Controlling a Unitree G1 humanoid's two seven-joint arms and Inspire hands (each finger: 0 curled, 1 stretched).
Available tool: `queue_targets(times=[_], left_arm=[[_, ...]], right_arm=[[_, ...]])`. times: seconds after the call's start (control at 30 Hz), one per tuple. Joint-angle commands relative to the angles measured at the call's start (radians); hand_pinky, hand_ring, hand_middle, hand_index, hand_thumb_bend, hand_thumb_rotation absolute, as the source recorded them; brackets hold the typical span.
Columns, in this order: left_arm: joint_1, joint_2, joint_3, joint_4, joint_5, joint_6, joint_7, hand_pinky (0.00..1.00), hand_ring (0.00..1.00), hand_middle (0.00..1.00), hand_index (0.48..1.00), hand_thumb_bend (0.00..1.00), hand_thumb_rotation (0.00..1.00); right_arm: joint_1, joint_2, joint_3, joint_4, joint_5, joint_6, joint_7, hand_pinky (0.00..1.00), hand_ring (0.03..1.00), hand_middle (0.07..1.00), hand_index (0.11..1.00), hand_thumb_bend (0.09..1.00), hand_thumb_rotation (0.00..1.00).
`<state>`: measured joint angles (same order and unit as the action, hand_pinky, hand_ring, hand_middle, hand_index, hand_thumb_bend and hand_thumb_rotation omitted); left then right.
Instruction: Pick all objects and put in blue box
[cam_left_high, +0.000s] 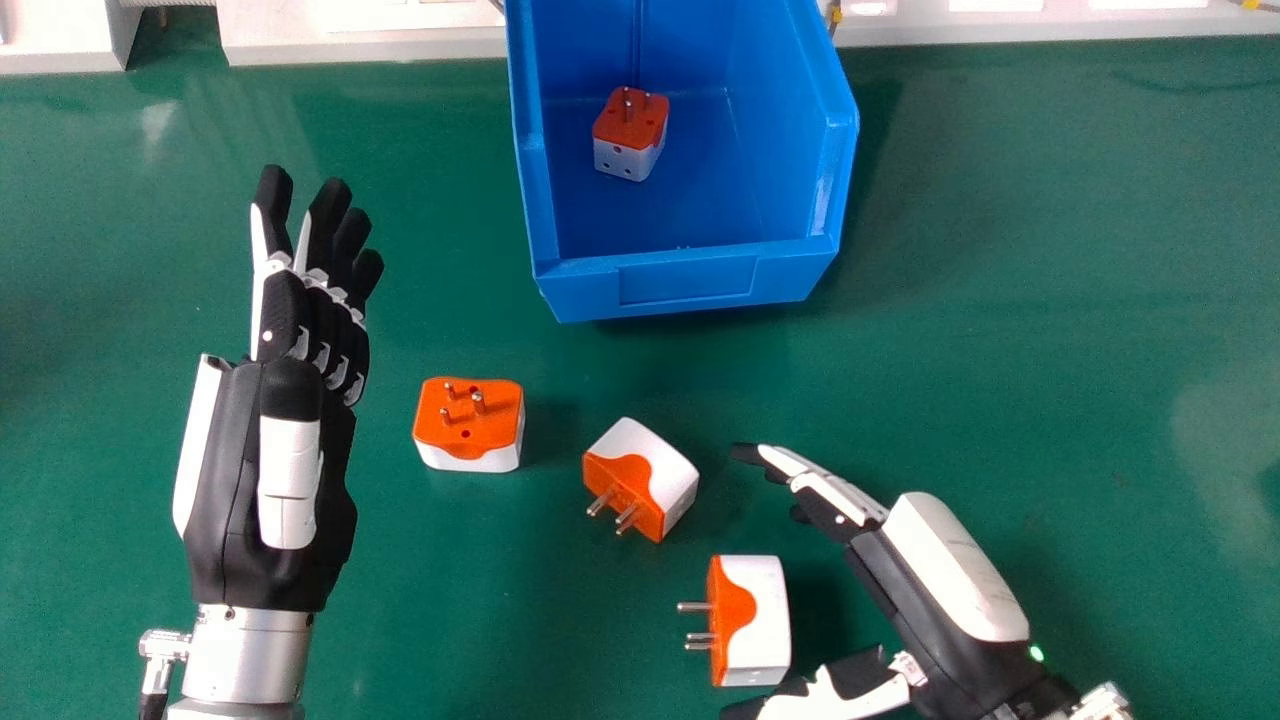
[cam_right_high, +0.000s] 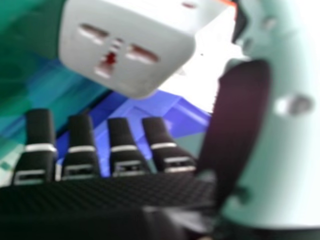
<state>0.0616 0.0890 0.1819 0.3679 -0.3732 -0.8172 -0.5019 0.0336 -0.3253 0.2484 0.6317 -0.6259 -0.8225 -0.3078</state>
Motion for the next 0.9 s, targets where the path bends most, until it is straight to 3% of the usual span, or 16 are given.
queue_targets(times=[0.0, 0.13, 0.5, 0.87], left_arm=[[-0.001, 0.002, 0.001, -0.021, -0.003, -0.011, -0.002, 1.0, 1.0, 1.0, 1.0, 0.89, 0.92], [0.0, 0.001, 0.001, -0.021, 0.0, -0.01, 0.002, 1.0, 1.0, 1.0, 1.0, 0.89, 0.92], [-0.004, 0.002, 0.002, -0.017, -0.011, -0.009, -0.007, 1.0, 1.0, 1.0, 1.0, 0.89, 0.92], [-0.003, 0.002, 0.001, -0.019, -0.007, -0.01, -0.005, 1.0, 1.0, 1.0, 1.0, 0.89, 0.93]], right_arm=[[-0.013, 0.006, 0.013, 0.031, 0.016, 0.001, -0.001, 0.75, 0.861, 0.888, 0.878, 0.992, 0.28], [-0.023, 0.006, 0.02, 0.046, 0.022, -0.003, -0.006, 0.75, 0.862, 0.888, 0.877, 0.991, 0.28], [-0.059, 0.004, 0.057, 0.128, 0.016, 0.004, -0.042, 0.74, 0.858, 0.882, 0.876, 0.988, 0.28], [-0.081, 0.001, 0.096, 0.166, -0.003, 0.035, -0.066, 0.72, 0.858, 0.882, 0.876, 0.991, 0.28]])
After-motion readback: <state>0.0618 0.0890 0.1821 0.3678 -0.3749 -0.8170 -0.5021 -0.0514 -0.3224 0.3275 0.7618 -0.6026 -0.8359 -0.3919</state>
